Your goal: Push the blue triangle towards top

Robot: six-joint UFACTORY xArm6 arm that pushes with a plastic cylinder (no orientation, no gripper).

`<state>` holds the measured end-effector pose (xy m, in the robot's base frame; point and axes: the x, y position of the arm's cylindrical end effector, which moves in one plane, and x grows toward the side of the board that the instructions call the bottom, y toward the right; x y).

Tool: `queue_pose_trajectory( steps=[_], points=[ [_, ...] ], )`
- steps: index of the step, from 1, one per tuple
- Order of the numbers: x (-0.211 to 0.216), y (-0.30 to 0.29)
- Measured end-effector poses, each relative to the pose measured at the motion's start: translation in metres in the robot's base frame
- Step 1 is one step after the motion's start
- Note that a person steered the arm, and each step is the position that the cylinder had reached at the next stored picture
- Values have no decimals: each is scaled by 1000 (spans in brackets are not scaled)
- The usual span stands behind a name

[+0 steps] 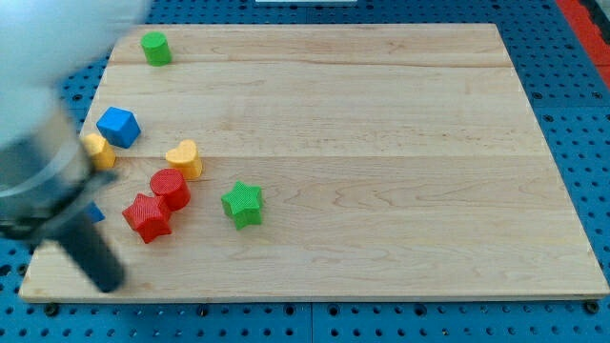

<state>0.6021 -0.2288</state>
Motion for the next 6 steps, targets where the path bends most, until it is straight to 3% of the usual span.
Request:
queue_pose_trajectory(
  steps=[1, 3, 6],
  points=[
    [-55, -28],
    [-131, -26],
    [-180, -11]
  ],
)
